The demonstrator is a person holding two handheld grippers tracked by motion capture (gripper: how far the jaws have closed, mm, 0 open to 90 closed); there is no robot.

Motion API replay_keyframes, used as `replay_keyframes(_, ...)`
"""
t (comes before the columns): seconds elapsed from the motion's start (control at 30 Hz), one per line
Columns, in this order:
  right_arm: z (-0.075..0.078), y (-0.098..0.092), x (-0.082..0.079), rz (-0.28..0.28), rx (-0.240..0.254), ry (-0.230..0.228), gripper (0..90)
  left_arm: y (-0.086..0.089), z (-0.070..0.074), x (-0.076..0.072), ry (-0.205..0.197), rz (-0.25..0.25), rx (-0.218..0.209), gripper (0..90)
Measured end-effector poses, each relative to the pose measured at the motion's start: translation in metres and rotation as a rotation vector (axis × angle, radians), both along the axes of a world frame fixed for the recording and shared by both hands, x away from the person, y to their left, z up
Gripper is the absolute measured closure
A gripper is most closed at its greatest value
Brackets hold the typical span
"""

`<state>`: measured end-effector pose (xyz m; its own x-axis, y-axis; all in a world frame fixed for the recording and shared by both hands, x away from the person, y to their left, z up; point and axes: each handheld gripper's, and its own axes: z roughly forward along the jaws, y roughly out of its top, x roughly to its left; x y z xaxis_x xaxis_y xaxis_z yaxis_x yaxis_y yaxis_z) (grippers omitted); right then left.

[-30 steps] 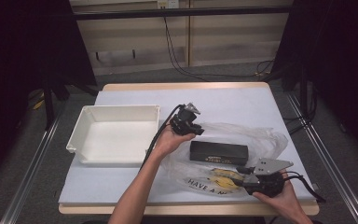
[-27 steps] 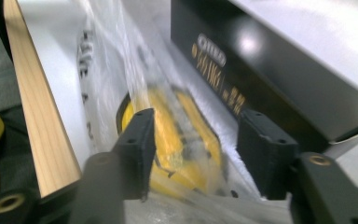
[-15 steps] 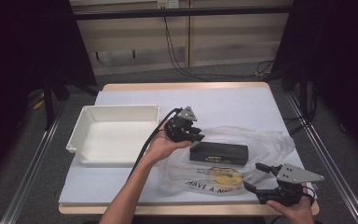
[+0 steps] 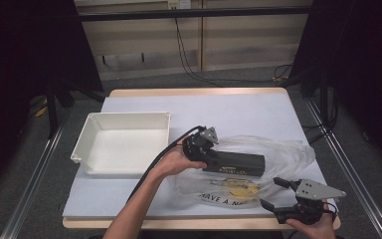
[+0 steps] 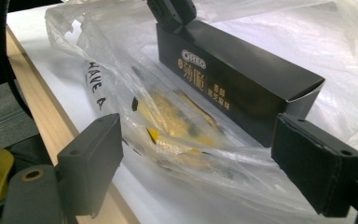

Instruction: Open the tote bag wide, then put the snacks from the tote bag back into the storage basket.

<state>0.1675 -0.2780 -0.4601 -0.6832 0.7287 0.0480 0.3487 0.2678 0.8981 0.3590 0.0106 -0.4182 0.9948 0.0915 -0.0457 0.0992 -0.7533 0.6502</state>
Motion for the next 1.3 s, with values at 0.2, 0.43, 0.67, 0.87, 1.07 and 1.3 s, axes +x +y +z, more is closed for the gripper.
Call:
replay_keyframes(0.2,0.000,0.002,0.000,0.014,-0.009,0.001,16.1,-0.004,0.001,0.002,-0.033,-0.006,0.046,47.1)
replay_keyframes(0.43,-0.002,0.003,0.000,0.022,-0.021,-0.002,16.1,-0.006,-0.002,0.008,-0.069,-0.011,0.063,36.3)
replay_keyframes(0.67,-0.001,0.004,0.000,0.030,-0.016,0.000,16.1,-0.004,-0.006,0.014,-0.057,0.001,0.074,31.0)
replay_keyframes(0.87,-0.001,0.003,0.001,0.025,-0.017,0.000,16.1,-0.004,-0.011,0.014,-0.057,-0.009,0.101,31.0)
replay_keyframes(1.07,-0.002,0.002,0.001,0.026,-0.020,0.006,16.1,-0.002,-0.015,0.010,-0.048,-0.047,0.128,31.7)
replay_keyframes(1.3,-0.002,0.003,0.002,0.027,-0.025,0.004,16.1,-0.008,-0.021,0.005,-0.044,-0.105,0.173,28.2)
